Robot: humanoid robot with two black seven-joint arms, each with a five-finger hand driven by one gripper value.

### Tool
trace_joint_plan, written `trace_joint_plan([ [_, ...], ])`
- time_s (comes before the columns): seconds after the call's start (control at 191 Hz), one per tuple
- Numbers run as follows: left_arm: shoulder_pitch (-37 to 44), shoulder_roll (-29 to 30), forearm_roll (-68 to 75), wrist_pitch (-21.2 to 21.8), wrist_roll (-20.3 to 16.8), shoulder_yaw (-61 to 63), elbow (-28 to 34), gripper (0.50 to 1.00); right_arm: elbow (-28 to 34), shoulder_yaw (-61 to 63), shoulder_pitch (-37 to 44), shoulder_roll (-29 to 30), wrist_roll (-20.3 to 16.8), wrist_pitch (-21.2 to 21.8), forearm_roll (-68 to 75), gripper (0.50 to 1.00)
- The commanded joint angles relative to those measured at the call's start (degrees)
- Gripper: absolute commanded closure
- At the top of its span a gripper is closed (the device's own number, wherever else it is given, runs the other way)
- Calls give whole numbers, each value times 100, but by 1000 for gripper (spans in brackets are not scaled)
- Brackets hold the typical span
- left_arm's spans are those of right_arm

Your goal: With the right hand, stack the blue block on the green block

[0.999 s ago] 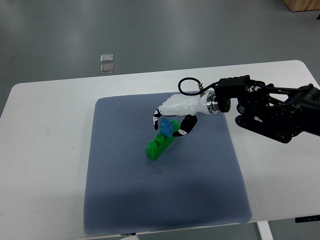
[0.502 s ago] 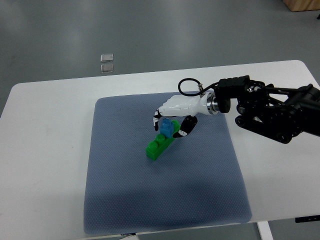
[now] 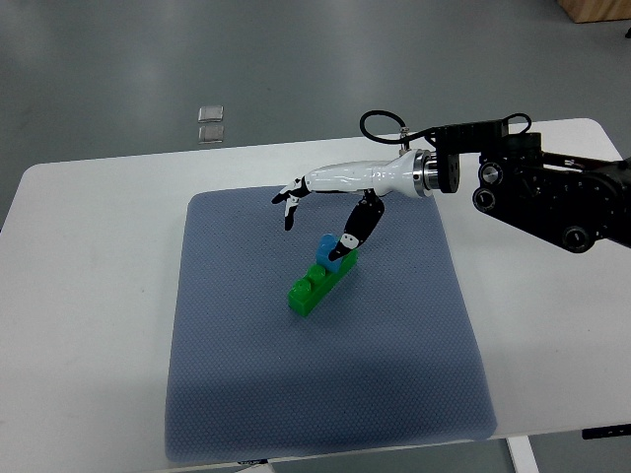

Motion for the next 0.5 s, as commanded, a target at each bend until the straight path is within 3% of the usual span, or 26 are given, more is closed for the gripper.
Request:
trace_joint_plan([
  [0.0, 0, 0, 0, 0, 0, 0, 0, 500, -221, 165, -45, -13, -9, 11, 430, 576],
  [0.225, 0, 0, 0, 0, 0, 0, 0, 500, -1065, 217, -160, -4, -290, 126, 2927, 576],
  [0.382, 0, 0, 0, 0, 0, 0, 0, 500, -1654, 235, -423, 31, -1028, 354, 5316, 576],
  [0.497, 0, 0, 0, 0, 0, 0, 0, 500, -1953, 235, -625, 49, -1283, 363, 6469, 576],
])
